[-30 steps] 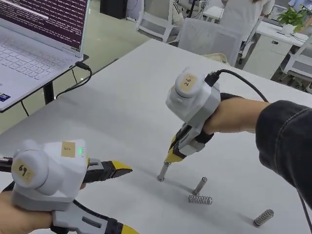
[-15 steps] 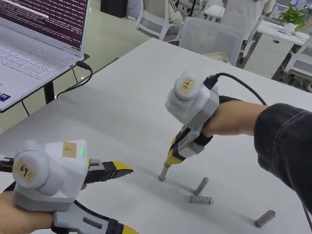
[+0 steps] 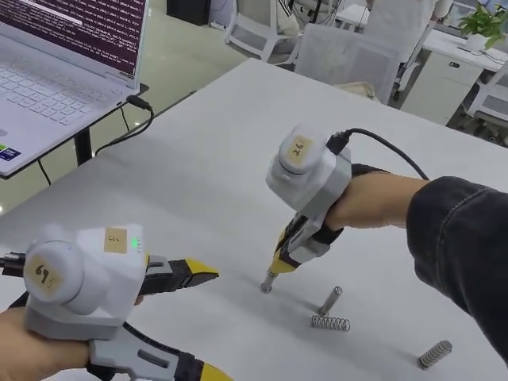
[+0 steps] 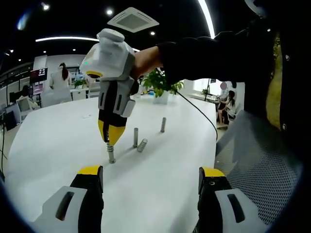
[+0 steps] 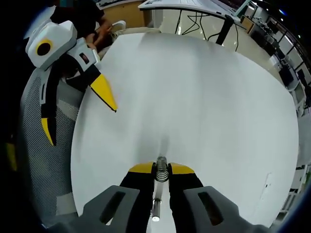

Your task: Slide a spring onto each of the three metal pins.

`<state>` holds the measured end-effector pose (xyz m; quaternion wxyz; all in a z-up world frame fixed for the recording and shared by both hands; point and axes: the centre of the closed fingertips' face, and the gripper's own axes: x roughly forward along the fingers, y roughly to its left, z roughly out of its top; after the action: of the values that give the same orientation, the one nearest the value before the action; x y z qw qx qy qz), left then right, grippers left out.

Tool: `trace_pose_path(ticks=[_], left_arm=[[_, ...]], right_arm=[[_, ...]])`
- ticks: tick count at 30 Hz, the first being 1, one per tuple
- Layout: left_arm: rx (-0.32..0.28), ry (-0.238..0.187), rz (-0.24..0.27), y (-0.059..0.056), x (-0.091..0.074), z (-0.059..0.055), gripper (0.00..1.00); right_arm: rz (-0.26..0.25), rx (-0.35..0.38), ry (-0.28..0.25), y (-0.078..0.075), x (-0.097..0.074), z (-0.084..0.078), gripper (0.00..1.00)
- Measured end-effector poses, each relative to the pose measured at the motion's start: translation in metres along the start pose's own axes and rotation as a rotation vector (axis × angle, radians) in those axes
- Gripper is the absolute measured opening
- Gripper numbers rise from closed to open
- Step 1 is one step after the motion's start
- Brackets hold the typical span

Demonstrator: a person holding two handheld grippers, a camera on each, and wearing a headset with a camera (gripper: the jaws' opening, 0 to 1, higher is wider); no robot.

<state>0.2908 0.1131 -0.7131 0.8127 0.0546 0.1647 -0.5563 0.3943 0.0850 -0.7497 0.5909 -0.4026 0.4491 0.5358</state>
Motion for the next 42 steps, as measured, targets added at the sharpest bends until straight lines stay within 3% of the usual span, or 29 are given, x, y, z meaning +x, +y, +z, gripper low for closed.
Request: trace_pose_path(ticks=[23,42], left_arm=[[0.000,0.013,0.009,0.004,0.000,-0.004,0.77],[-0.001,0.018,0.001,0.000,0.001,-0.004,0.76]], right_arm=[[-0.003,0.012,0.014,-0.003,0.019,-0.004,0.08],[-0.002,0.033,0.017,-0.003,0.027,-0.010,0.08]])
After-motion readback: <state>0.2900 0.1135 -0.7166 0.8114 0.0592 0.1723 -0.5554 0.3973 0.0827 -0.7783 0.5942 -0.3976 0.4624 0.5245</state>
